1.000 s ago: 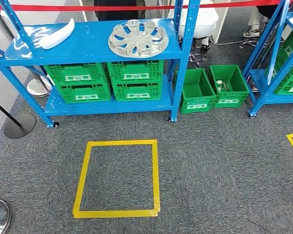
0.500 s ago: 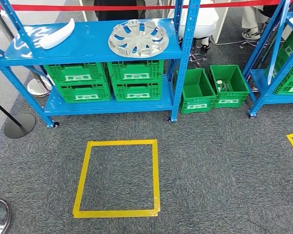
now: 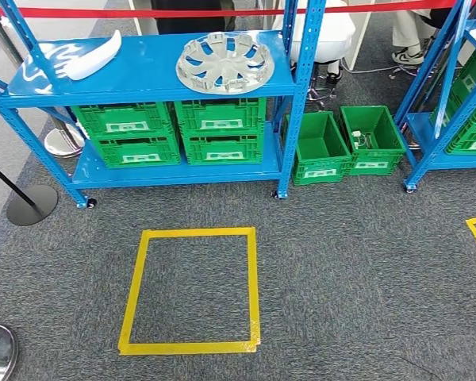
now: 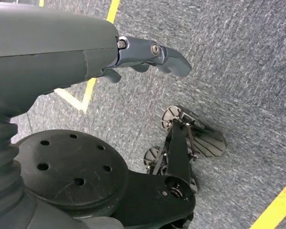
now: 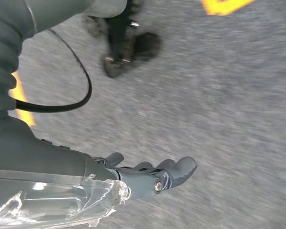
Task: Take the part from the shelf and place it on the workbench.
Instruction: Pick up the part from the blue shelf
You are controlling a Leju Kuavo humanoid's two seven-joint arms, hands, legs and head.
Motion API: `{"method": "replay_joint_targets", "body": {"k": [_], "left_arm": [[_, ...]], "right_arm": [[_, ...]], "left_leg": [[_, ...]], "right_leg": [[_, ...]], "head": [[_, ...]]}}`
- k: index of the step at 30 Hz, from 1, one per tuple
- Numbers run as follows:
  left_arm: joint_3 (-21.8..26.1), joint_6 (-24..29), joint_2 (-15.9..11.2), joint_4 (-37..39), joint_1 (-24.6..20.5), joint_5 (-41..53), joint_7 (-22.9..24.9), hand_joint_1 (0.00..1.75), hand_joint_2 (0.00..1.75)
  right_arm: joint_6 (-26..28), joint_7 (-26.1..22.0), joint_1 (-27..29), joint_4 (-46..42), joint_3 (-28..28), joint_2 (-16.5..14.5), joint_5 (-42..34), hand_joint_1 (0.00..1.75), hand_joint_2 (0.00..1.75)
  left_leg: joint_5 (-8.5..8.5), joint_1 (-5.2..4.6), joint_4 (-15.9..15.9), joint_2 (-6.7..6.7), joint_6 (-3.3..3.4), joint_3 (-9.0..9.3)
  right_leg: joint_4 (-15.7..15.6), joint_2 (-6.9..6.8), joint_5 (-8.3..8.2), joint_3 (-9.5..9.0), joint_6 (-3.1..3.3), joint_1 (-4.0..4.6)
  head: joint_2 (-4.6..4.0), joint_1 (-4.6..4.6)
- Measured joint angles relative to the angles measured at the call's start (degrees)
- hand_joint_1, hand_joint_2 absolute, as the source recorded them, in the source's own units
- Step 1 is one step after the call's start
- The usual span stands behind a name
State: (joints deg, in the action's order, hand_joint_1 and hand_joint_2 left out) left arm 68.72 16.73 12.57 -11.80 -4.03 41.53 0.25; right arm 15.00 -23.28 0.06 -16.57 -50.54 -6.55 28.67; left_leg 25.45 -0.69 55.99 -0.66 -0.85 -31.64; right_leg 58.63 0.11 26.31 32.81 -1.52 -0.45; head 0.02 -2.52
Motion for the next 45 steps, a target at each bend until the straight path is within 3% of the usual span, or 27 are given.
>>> {"method": "replay_joint_targets", "body": {"k": [9, 14, 18, 25, 30, 38, 45], "left_arm": [[0.81, -0.03, 0.15, 0.02, -0.02, -0.41, -0.29, 0.00, 1.75], [1.90, 1.79, 0.52, 0.03, -0.11, -2.05, -0.50, 0.00, 1.75], [2.67, 2.35, 0.95, 0.08, -0.18, -1.28, -0.54, 0.00, 0.00], [0.58, -2.98, -0.51, 0.10, -0.12, 4.62, 0.52, 0.00, 0.00], [-1.08, -6.88, -2.21, 0.10, 0.24, 6.70, 1.22, 0.00, 0.00], [-2.41, -10.45, -4.47, 0.10, 0.37, 8.64, 1.48, 0.00, 0.00], [-2.65, -11.11, -5.34, 0.10, 0.53, 9.24, 1.60, 0.00, 0.00]], "right_arm": [[-0.03, -2.63, 0.18, -1.89, -1.55, -0.39, 0.51, 0.00, 1.75], [-0.07, -8.61, 0.54, -4.35, -2.66, -1.19, 3.12, 0.00, 1.75], [-1.04, -14.19, 1.44, -9.73, -4.27, -3.27, 8.42, 0.00, 1.75], [1.59, -16.52, 0.92, -20.11, -5.20, -8.34, 10.16, 0.00, 1.75], [-3.98, -12.30, 3.67, -38.59, -1.07, -10.61, 10.45, 0.00, 1.75], [-7.93, -2.03, 7.60, -69.44, 13.00, -11.09, 14.11, 0.00, 1.75], [-8.94, -0.74, 8.23, -79.52, 16.76, -9.64, 13.62, 0.00, 1.75]], "left_leg": [[0.00, -0.01, 0.00, 0.00, 0.00, 0.00], [0.00, -0.01, 0.00, 0.00, 0.00, 0.00], [0.00, -0.03, 0.00, 0.00, 0.01, -0.01], [-0.05, -0.03, 0.00, 0.01, 0.02, -0.01], [-0.07, -0.07, 0.00, 0.01, 0.04, -0.03], [-0.11, -0.14, 0.00, 0.03, 0.11, -0.03], [-0.15, -0.16, 0.00, 0.02, 0.17, -0.04]], "right_leg": [[0.00, 0.00, 0.00, 0.01, 0.00, -0.01], [0.00, 0.00, 0.00, 0.01, 0.00, -0.01], [0.00, -0.01, 0.00, 0.00, -0.01, -0.03], [0.01, -0.01, 0.00, 0.01, 0.00, -0.02], [0.02, -0.02, -0.03, 0.01, -0.03, -0.05], [0.00, 0.03, -0.09, 0.06, -0.13, -0.14], [0.00, 0.02, -0.11, 0.02, -0.15, -0.14]], "head": [[0.00, 0.01], [0.00, -0.01], [0.00, -0.01], [0.00, 0.01], [0.00, -0.01], [0.00, 0.02], [0.00, 0.01]]}}
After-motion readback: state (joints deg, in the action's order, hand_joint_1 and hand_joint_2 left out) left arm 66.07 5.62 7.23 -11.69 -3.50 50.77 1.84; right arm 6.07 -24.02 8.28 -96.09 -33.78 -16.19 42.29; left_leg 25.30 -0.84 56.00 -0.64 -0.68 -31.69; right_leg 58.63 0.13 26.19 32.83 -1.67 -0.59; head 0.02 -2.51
